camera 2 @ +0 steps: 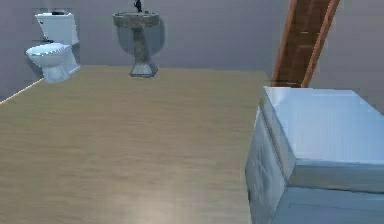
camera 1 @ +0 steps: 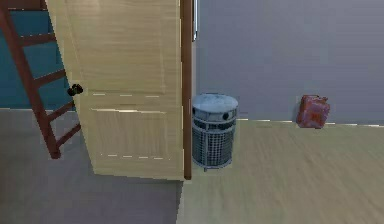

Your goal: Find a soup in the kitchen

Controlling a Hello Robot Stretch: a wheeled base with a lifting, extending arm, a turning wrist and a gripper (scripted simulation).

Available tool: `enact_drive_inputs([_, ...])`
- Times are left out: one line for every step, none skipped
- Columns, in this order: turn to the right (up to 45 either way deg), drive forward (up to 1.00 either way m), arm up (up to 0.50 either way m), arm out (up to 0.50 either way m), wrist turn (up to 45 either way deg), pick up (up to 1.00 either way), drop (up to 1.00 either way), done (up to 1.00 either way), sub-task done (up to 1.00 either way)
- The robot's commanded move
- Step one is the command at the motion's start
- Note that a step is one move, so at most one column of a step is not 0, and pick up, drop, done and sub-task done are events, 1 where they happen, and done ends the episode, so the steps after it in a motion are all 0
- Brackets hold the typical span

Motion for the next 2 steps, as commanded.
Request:
enact_drive_inputs([9.0,0.00,0.00,0.00,0.0,0.00,0.00,0.00,0.00])
enact_drive_inputs([0.0,0.05,0.00,0.00,0.0,0.00,0.00,0.00,0.00])
